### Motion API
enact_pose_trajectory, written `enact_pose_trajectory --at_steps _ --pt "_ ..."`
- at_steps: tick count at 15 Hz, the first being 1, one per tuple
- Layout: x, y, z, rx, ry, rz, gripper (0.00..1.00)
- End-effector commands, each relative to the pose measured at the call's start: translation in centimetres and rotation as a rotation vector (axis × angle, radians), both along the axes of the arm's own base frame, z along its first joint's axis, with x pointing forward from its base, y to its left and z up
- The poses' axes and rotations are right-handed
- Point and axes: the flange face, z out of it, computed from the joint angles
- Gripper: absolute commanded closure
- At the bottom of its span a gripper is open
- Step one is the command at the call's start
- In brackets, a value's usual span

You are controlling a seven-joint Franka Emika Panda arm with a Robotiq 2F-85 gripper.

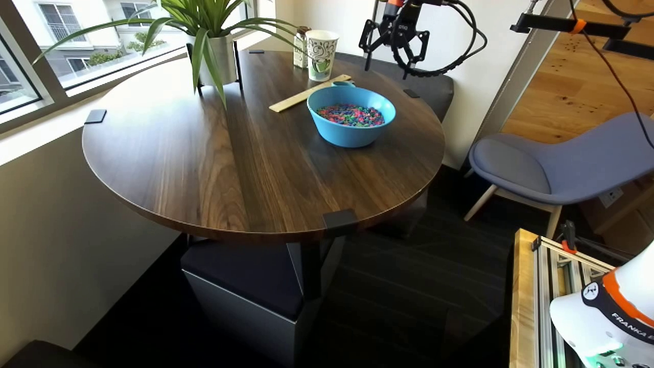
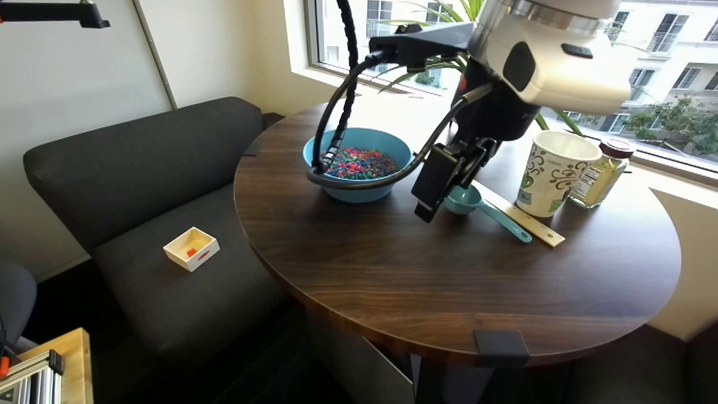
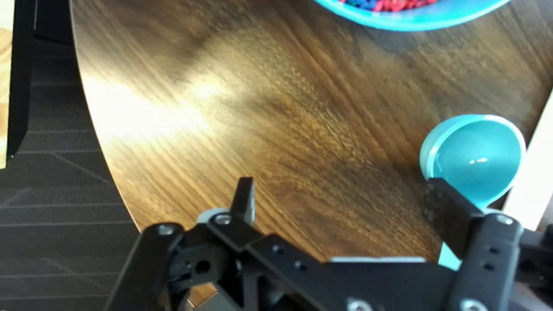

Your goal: Put the scooper in the bowl

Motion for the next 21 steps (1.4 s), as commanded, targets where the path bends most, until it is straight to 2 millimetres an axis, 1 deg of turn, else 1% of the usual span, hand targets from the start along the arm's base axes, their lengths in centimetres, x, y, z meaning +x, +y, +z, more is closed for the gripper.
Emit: enact_pose_trajectory --at_steps 1,3,4,5,7,9,10,11,12,13,15,16,17,18,19,20,21 --pt "3.5 -0.7 -1.8 0.031 0.047 -0.177 0.05" --pt "5.0 -1.0 -2.4 0.037 0.029 -0.249 0.13" --pt "5.8 -1.2 -2.5 0.042 0.017 -0.285 0.09" --pt "6.3 -1.4 -2.6 0.045 0.009 -0.31 0.1" --pt "7.3 -2.1 -2.5 0.048 -0.009 -0.351 0.07" --pt "7.9 -2.8 -2.8 0.035 -0.018 -0.36 0.08" --pt "8.1 -3.2 -2.9 0.03 -0.017 -0.361 0.12" --pt "8.3 -3.4 -3.4 0.023 -0.015 -0.357 0.12" --pt "8.5 -3.5 -3.9 0.02 -0.009 -0.353 0.16" --pt "8.7 -3.6 -4.2 0.022 -0.005 -0.352 0.16" --pt "9.0 -3.5 -5.0 0.022 0.006 -0.348 0.19" --pt "9.2 -3.5 -5.4 0.017 0.008 -0.345 0.2" --pt "9.3 -3.5 -5.6 0.015 0.009 -0.344 0.23" --pt "9.5 -3.5 -5.8 0.014 0.009 -0.345 0.33" --pt "9.6 -3.6 -6.0 0.013 0.01 -0.345 0.38" --pt "9.7 -3.6 -6.0 0.009 0.008 -0.343 0.56" --pt "9.7 -3.7 -5.9 0.006 0.006 -0.342 0.64"
